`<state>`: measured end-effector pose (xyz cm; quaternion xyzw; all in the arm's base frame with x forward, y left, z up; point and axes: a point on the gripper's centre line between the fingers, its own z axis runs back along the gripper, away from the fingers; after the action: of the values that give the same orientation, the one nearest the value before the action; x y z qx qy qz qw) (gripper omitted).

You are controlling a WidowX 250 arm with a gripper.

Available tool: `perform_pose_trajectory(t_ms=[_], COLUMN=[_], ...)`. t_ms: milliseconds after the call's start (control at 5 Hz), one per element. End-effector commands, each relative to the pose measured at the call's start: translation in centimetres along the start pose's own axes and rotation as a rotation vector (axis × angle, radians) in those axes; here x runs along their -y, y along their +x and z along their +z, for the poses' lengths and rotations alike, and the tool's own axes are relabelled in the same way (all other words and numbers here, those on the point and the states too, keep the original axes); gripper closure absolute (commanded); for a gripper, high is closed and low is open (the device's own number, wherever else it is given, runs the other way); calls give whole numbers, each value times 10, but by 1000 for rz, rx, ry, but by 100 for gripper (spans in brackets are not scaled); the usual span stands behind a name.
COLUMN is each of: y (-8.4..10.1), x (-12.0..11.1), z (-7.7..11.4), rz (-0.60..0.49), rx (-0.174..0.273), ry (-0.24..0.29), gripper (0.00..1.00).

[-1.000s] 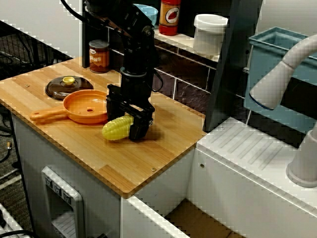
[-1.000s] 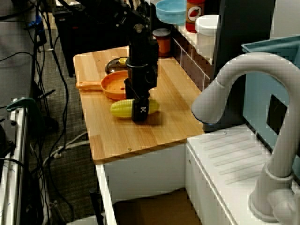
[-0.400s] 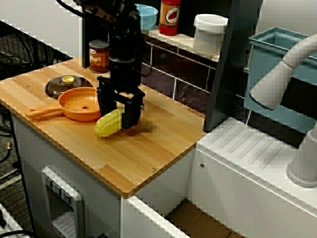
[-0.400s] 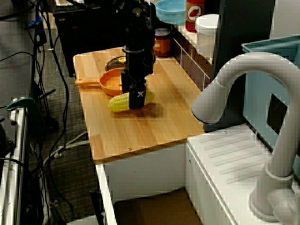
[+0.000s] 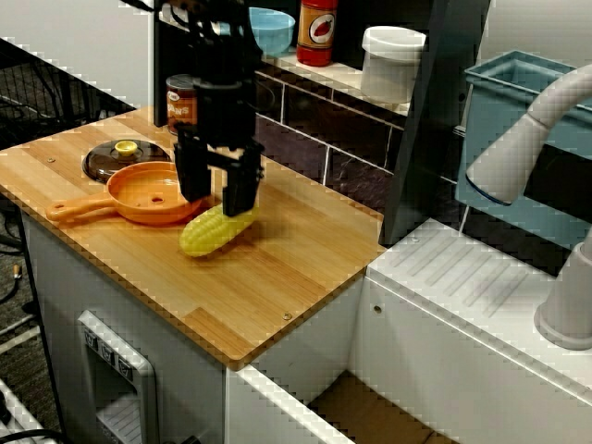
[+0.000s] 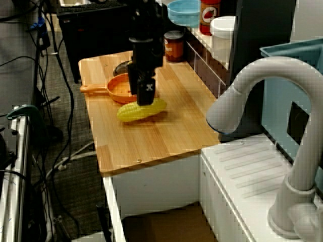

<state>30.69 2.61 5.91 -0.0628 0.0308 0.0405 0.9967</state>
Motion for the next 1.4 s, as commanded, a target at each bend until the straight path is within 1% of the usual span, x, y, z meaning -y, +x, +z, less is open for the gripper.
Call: perform_pose_trajectory(t_ms=[0, 200, 400, 600, 800, 1000, 1200], y=[0, 1, -3, -6, -5, -5, -5], x=[-26, -40, -59, -75, -85, -94, -101], z=[38, 40, 41, 43, 43, 44, 42], rz=[16, 26, 42, 61, 64, 34, 28], rx=[122, 139, 183, 211, 210, 184, 207], ry=[-27, -24, 11, 25, 46, 91, 117], gripper=[0, 0, 0, 0, 0, 0, 0])
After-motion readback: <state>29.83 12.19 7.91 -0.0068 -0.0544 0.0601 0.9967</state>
